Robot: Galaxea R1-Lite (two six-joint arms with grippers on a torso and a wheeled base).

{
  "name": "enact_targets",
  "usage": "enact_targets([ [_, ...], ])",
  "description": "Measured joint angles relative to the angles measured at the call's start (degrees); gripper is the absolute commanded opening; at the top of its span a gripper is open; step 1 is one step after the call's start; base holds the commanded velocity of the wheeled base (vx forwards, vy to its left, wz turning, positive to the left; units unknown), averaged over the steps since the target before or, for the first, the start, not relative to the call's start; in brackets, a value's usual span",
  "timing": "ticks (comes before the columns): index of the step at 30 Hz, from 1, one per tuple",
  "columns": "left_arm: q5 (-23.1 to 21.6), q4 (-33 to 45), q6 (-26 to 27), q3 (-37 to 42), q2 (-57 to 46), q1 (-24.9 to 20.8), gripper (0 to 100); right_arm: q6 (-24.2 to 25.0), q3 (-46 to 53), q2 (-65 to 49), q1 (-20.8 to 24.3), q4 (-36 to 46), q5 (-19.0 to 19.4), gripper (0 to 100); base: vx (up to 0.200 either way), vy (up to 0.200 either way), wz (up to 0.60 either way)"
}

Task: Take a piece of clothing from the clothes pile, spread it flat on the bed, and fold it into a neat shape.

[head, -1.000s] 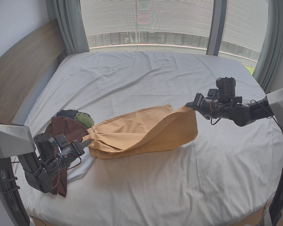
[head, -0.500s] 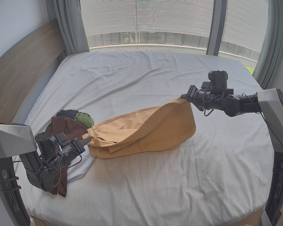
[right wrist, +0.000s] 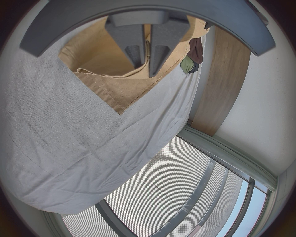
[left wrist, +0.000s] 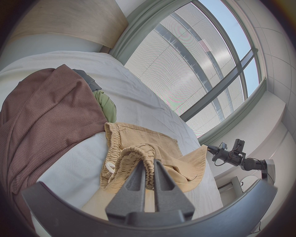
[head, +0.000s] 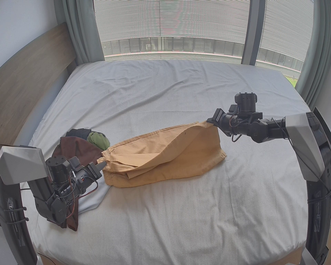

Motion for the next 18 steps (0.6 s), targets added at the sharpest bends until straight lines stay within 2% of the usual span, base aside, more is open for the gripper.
enact_targets([
  [9,1.1,0.0,0.0,-1.7,1.7,0.2,0,1.4,-5.9,4.1,-0.4,-0.7,-1.7,0,0.000,0.000,0.00],
  [18,1.8,-0.1,-0.1,-3.2,3.0,1.0,0,2.4,-7.2,6.2,-0.6,-4.1,-2.0,0,0.000,0.000,0.00],
])
